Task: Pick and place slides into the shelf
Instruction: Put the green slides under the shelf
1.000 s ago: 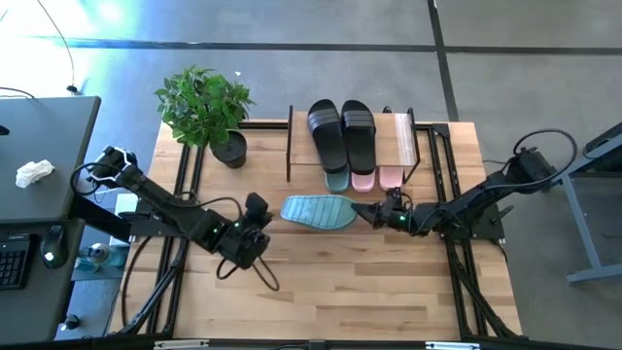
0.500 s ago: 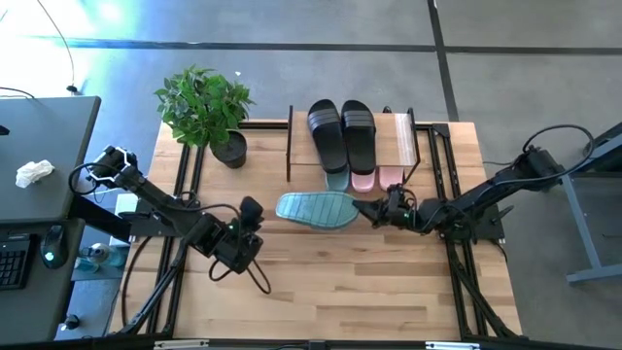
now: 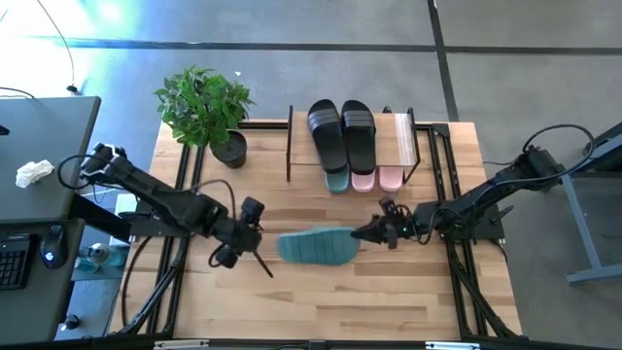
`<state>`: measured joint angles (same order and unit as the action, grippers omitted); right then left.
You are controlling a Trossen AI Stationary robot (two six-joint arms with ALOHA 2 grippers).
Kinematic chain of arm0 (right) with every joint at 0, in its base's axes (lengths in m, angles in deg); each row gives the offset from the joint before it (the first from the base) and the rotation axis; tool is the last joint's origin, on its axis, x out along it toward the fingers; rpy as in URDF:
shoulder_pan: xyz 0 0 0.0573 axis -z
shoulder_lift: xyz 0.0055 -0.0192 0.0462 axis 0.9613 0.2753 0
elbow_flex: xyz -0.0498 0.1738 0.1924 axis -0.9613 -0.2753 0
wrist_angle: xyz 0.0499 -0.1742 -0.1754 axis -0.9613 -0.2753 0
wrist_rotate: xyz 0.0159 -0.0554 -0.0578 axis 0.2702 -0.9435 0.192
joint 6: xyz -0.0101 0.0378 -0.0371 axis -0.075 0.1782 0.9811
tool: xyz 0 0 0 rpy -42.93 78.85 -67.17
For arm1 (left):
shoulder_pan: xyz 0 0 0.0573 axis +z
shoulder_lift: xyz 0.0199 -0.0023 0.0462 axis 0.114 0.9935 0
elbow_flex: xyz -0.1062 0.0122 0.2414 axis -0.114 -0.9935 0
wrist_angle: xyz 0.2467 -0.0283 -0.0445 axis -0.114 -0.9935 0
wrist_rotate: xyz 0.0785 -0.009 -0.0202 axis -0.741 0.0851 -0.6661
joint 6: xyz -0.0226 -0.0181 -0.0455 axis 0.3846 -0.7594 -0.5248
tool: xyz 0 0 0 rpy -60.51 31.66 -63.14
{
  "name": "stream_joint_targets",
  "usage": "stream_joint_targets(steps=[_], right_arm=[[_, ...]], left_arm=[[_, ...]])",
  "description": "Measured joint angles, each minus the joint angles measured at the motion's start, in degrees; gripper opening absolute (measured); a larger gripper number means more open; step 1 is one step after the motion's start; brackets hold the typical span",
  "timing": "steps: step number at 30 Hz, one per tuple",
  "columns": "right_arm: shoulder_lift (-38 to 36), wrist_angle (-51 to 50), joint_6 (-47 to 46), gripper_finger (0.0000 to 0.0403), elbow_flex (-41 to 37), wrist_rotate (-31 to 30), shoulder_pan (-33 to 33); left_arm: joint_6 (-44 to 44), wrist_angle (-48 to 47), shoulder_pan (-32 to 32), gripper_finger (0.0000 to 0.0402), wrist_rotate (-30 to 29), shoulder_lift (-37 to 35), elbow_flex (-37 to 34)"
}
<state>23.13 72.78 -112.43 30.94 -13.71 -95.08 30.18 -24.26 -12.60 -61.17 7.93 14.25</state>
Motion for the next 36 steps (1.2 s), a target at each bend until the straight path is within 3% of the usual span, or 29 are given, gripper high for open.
stream_joint_targets(steps=[4, 10, 17, 21, 27, 36], right_arm=[[-0.6, -4.0, 7.1, 0.0005, 0.0, 4.1, 0.0], [-3.3, -8.2, 14.7, 0.0004, 3.0, 6.4, 0.0], [-4.7, -36.5, 23.0, 0.0003, 19.2, 9.7, -0.7], [-4.6, -51.0, 29.4, 0.0003, 29.2, 6.8, -2.1], [-4.2, -61.6, 36.9, 0.0003, 40.5, 4.0, -2.1], [-3.1, -66.5, 36.2, 0.0003, 43.9, 6.4, -1.3]], left_arm=[[4.1, 3.5, 2.9, 0.0196, 12.1, -4.2, 0.1], [0.5, 5.2, 10.0, 0.0178, 26.3, -5.8, 0.1], [0.6, 9.9, 16.6, 0.0176, 40.0, -4.4, 0.0], [1.7, 10.2, 19.5, 0.0179, 44.1, -3.9, 0.0], [2.6, 13.3, 20.7, 0.0178, 46.8, -1.5, 0.0], [4.2, 16.2, 22.0, 0.0190, 45.2, 2.8, 0.0]])
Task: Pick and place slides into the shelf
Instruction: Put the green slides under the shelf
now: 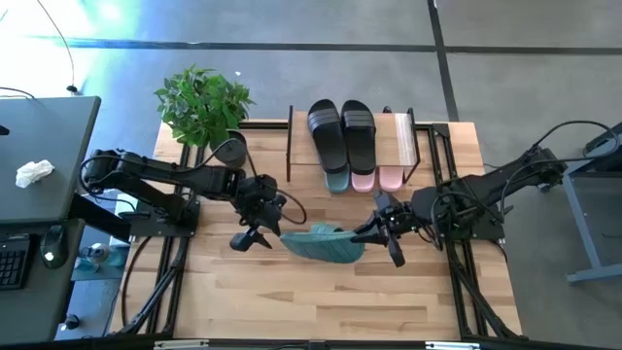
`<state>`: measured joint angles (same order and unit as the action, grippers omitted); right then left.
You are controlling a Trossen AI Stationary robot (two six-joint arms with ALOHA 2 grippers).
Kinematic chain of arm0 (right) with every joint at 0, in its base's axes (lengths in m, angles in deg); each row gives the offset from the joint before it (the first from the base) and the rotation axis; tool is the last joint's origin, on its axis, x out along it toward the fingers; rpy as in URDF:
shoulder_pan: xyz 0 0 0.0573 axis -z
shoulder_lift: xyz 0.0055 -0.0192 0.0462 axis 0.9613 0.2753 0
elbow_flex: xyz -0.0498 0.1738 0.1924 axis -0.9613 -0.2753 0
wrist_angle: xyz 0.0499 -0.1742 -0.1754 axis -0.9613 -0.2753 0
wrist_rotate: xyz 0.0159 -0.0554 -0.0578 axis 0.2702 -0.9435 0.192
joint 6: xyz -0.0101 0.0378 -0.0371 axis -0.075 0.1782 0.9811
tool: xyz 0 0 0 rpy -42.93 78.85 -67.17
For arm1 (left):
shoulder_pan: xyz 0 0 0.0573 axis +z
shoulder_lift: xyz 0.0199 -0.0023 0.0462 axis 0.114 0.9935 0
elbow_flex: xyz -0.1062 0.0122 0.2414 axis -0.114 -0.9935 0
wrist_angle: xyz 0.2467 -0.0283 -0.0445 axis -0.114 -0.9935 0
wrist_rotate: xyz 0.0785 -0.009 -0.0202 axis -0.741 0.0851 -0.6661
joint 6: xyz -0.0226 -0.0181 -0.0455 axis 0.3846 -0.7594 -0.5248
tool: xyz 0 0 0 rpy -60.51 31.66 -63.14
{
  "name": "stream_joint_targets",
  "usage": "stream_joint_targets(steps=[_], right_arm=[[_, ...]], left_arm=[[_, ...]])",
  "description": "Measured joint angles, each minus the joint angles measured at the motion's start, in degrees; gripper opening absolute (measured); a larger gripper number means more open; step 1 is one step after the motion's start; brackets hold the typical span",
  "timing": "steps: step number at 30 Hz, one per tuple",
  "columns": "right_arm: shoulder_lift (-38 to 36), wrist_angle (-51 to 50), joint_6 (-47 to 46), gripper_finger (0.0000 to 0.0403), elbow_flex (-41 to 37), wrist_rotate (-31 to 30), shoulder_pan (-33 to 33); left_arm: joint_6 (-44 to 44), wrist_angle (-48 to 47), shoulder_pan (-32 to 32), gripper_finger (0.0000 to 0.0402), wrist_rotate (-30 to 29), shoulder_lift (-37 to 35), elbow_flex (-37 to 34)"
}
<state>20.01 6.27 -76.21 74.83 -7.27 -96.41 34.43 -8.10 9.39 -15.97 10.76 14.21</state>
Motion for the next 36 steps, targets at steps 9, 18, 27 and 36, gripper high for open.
stream_joint_targets(steps=[9, 18, 27, 36], right_arm=[[0.0, -0.7, -1.7, 0.0002, 0.0, 0.4, -0.2], [0.0, -1.3, -0.9, 0.0002, 0.0, 0.1, 1.0], [0.0, -2.1, -0.1, 0.0002, 0.0, 0.0, 1.8], [0.0, -0.6, 1.2, 0.0002, 0.0, -0.2, 3.8]], left_arm=[[2.1, 3.5, 2.2, 0.0199, 3.1, 2.1, 0.0], [4.4, 4.6, 2.0, 0.0198, 9.3, 2.1, 0.0], [8.1, 2.7, 2.0, 0.0200, 9.7, 2.1, 0.0], [6.6, 5.5, 2.0, 0.0200, 8.6, 2.1, 0.0]])
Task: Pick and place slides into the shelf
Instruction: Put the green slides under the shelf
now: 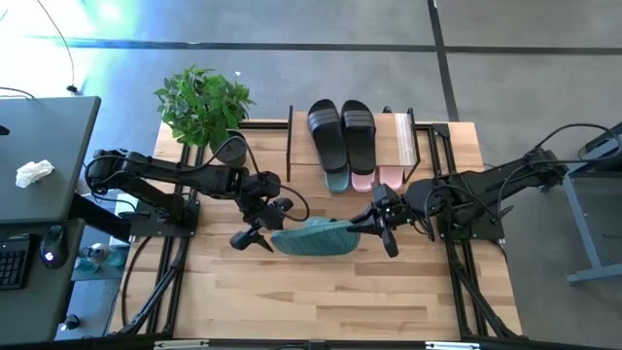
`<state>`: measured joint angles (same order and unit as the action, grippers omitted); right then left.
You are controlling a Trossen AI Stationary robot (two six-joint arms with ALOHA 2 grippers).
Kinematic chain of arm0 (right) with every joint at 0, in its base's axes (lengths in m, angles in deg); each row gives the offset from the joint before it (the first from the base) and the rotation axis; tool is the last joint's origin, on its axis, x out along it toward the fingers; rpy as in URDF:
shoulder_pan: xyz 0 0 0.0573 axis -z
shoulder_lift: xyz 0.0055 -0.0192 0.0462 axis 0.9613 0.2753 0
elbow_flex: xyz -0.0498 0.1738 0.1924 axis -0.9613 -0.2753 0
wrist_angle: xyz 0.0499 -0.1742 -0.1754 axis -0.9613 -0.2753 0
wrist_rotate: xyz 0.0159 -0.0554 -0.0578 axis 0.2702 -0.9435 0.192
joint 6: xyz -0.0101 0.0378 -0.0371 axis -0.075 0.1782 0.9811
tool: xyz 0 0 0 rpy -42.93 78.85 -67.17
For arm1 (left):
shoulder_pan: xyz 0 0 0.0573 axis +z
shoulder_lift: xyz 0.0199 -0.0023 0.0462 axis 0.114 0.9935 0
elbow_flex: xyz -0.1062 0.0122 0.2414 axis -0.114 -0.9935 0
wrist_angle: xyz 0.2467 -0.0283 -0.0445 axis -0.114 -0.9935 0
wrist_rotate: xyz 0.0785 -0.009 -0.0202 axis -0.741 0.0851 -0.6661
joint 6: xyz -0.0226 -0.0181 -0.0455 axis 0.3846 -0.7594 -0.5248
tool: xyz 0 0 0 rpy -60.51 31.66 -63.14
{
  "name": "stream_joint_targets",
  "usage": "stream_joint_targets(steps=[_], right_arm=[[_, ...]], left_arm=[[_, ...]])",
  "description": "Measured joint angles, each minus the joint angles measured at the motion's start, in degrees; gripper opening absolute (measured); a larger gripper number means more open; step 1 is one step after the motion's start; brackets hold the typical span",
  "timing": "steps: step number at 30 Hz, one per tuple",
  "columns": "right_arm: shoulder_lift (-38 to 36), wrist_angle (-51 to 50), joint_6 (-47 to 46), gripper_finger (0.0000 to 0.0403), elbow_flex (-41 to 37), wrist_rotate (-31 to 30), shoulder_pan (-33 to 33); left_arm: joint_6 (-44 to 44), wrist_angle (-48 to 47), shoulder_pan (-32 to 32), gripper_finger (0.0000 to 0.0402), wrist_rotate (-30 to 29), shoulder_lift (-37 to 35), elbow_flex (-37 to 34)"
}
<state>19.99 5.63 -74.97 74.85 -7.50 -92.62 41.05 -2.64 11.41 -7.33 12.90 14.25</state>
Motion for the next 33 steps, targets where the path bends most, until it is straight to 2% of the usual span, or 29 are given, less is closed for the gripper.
stream_joint_targets(steps=[3, 7, 14, 19, 23, 25, 29, 33], right_arm=[[0.0, 0.1, 0.3, 0.0002, 0.0, 0.2, 0.2], [0.0, 0.0, 0.3, 0.0002, 0.0, 0.1, 0.2], [0.0, -0.3, 0.4, 0.0002, 0.0, -1.2, 0.2], [0.0, -2.1, 0.0, 0.0011, 0.0, -4.4, 0.1], [-0.1, -4.1, -2.1, 0.0053, 0.0, -8.6, 0.1], [-0.6, -5.2, -3.9, 0.0076, 0.0, -8.6, 0.1], [-2.0, -5.2, -9.5, 0.0116, 0.0, -7.1, -0.3], [-4.0, -5.1, -14.9, 0.0138, 0.0, -8.2, -2.6]], left_arm=[[0.0, 0.0, 0.0, 0.0196, -1.1, 0.0, 0.0], [0.0, 0.1, 0.0, 0.0167, -7.0, 0.0, 0.0], [0.2, 0.0, 0.0, 0.0055, -14.7, 0.0, 0.0], [0.0, -0.2, -0.1, 0.0053, -17.8, 0.0, 0.0], [-1.2, -0.5, -1.0, 0.0053, -21.1, 0.0, 0.0], [-1.6, -0.3, -2.1, 0.0053, -23.9, 0.0, 0.0], [-3.3, -0.3, -5.5, 0.0053, -34.2, 0.0, 0.0], [-4.9, -0.7, -9.5, 0.0053, -46.2, 0.0, 0.0]])
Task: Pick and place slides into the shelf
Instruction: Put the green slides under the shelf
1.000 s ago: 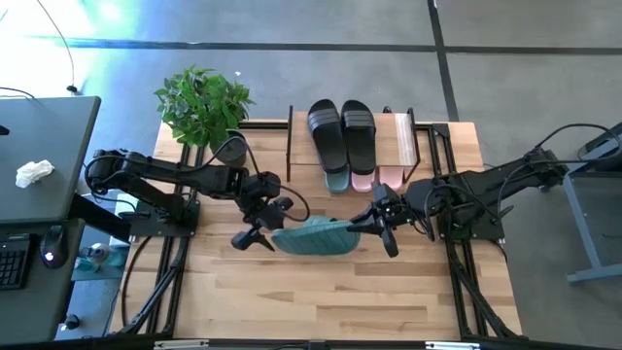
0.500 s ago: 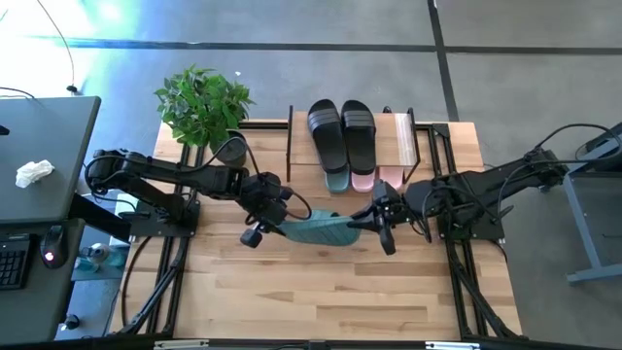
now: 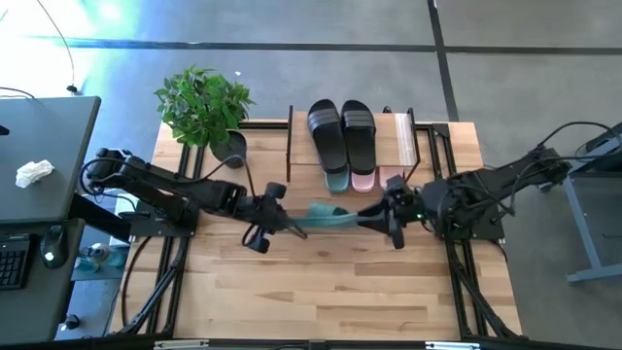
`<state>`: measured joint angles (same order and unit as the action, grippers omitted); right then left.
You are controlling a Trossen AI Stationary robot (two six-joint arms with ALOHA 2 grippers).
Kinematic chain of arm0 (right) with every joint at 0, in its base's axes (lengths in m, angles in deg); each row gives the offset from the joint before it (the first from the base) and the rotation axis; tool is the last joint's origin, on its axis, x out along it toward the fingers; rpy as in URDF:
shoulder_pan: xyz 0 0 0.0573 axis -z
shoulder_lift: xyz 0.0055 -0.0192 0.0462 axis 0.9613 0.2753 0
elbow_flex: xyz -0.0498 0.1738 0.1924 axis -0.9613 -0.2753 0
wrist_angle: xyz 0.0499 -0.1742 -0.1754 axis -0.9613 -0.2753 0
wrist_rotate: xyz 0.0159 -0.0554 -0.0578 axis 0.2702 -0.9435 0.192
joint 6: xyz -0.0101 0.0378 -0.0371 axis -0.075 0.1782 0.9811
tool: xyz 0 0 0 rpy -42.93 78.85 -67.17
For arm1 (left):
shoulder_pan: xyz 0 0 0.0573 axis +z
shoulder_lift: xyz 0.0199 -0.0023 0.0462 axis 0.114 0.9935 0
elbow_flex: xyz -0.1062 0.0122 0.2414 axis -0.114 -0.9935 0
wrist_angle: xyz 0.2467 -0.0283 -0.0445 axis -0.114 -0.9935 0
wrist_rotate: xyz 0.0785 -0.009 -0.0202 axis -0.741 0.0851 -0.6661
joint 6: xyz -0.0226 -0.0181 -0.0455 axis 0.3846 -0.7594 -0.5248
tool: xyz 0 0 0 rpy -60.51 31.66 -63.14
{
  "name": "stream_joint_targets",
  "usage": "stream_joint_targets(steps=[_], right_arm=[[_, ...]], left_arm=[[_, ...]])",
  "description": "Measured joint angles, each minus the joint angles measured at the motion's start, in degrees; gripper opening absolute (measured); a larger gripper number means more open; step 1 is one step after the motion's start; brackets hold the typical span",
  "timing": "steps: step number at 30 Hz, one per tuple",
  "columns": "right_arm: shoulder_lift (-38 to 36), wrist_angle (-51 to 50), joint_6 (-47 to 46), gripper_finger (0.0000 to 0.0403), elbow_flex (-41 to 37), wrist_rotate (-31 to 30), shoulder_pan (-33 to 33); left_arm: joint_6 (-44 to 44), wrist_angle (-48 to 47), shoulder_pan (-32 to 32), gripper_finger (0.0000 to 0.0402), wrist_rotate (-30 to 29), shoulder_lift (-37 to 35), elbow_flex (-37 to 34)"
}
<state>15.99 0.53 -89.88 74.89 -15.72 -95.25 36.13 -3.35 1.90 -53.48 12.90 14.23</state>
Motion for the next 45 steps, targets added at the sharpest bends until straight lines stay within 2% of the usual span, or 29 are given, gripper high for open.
stream_joint_targets(steps=[2, 6, 11, 13, 20, 23, 28, 30, 32, 36, 37, 41, 45], right_arm=[[-1.1, -0.1, -4.9, 0.0143, 0.0, -3.1, -1.9], [-1.8, -3.3, -20.8, 0.0145, 0.1, -13.1, -7.1], [1.1, -6.9, -40.6, 0.0145, 0.1, -21.5, -13.7], [3.2, -5.3, -45.8, 0.0145, 0.1, -24.1, -15.3], [11.3, -3.0, -60.2, 0.0145, 0.0, -26.9, -18.8], [14.1, 0.3, -64.2, 0.0145, 0.0, -30.4, -21.3], [19.6, 4.3, -74.0, 0.0145, 0.0, -41.3, -26.1], [22.8, 9.1, -79.2, 0.0145, -1.6, -44.5, -27.2], [26.0, 20.6, -80.9, 0.0145, -5.6, -49.6, -27.9], [32.9, 46.6, -77.1, 0.0145, -13.2, -63.6, -28.0], [34.3, 51.3, -76.4, 0.0145, -14.2, -65.5, -27.8], [37.4, 62.0, -72.8, 0.0145, -16.6, -69.3, -26.9], [37.3, 63.3, -70.1, 0.0145, -17.0, -69.5, -25.1]], left_arm=[[-1.3, -1.0, -2.3, 0.0053, -7.6, 0.0, 0.0], [-3.5, -1.7, -7.2, 0.0053, -23.5, 0.0, 0.0], [-2.6, -2.7, -11.8, 0.0053, -37.9, 0.0, 0.0], [-0.3, -2.7, -12.8, 0.0053, -42.0, 0.0, 0.0], [9.9, -3.6, -12.5, 0.0053, -51.3, 0.0, 0.0], [13.8, -4.9, -12.5, 0.0053, -56.1, 0.9, 0.0], [16.0, -7.1, -12.6, 0.0053, -59.4, 2.1, 0.0], [16.6, -7.4, -12.6, 0.0053, -60.5, 2.4, 0.0], [17.1, -6.8, -12.6, 0.0053, -60.6, 3.1, 0.1], [17.2, -6.8, -12.6, 0.0053, -60.4, 3.9, 0.1], [17.2, -7.6, -12.6, 0.0053, -60.2, 4.0, 0.0], [17.4, -8.3, -12.6, 0.0053, -59.2, 4.6, 0.1], [17.6, -8.7, -12.6, 0.0053, -58.4, 5.1, 0.0]])
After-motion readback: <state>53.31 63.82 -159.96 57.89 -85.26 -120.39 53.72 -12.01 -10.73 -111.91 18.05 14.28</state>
